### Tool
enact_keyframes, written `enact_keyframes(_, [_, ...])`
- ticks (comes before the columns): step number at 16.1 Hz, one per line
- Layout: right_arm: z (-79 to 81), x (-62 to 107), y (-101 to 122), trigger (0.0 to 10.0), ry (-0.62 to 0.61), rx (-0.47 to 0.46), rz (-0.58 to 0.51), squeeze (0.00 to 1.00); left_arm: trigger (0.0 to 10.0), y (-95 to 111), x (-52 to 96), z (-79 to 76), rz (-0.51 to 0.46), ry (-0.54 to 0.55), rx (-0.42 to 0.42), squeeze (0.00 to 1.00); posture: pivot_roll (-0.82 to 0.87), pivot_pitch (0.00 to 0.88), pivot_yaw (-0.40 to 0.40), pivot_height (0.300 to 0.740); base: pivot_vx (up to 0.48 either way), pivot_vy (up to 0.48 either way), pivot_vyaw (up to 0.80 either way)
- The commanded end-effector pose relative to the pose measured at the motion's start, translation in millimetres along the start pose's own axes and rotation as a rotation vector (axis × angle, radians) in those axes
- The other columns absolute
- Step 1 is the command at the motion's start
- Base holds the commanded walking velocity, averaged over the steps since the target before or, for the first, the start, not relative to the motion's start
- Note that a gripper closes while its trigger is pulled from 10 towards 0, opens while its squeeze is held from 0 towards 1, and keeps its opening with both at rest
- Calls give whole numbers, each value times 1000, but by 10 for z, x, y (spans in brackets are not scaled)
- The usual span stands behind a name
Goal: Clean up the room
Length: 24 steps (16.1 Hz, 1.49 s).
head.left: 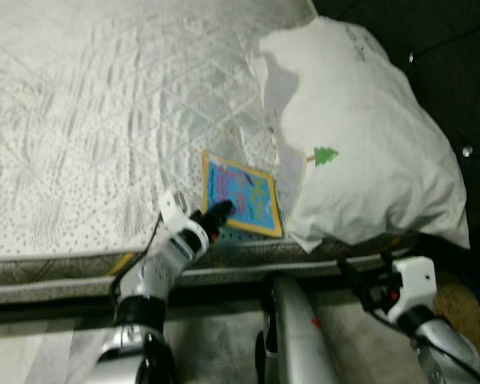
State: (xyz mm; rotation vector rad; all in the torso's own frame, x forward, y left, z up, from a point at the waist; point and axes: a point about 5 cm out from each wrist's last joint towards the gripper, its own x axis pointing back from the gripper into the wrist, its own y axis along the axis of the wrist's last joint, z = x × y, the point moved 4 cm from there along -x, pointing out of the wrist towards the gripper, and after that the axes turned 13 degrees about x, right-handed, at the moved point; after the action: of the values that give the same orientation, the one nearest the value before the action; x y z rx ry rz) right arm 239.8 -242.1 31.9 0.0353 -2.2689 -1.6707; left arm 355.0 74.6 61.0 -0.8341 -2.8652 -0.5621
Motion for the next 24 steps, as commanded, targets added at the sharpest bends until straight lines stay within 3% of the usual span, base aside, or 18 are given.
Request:
enact_keyframes(1, [-57, 51, -120, 10000, -8, 10, 27, 0, 10000, 2, -30, -40, 16, -30, -24, 0, -215, 178, -83, 562, 0, 0, 0])
enact_keyframes(6, [-152, -9, -415, 10000, -18, 1, 82, 0, 10000, 24, -27, 103, 57, -2, -68, 0, -218, 173, -88, 562, 0, 0, 0])
enact_keyframes(7, [-165, -13, -469, 10000, -19, -2, 97, 0, 10000, -4, -21, 148, 72, 13, -79, 1000, -220, 172, -90, 562, 0, 0, 0])
enact_keyframes(8, [-171, -17, -494, 10000, -20, -2, 101, 0, 10000, -16, -22, 168, 80, 19, -85, 1000, -220, 172, -90, 562, 0, 0, 0])
enact_keyframes(10, [-138, -22, -332, 10000, -12, 29, 31, 0, 10000, 39, -33, 174, 63, 22, -94, 1000, -223, 169, -91, 562, 0, 0, 0])
enact_keyframes(15, [-117, -62, -370, 10000, -5, 37, 11, 0, 10000, 148, -38, 181, 45, 28, -133, 1000, -221, 164, -90, 562, 0, 0, 0])
enact_keyframes(19, [-95, -69, -369, 10000, 3, 46, 2, 0, 10000, 281, 10, 268, 30, 73, -215, 1000, -215, 162, -90, 562, 0, 0, 0])
enact_keyframes(22, [-83, -93, -358, 10000, 10, 48, -7, 0, 10000, 155, 14, 363, 72, 125, -237, 1000, -205, 159, -91, 562, 0, 0, 0])
enact_keyframes(24, [-72, -104, -354, 10000, 19, 49, -10, 0, 10000, 74, 27, 480, 109, 215, -266, 1000, -199, 157, -89, 562, 0, 0, 0])
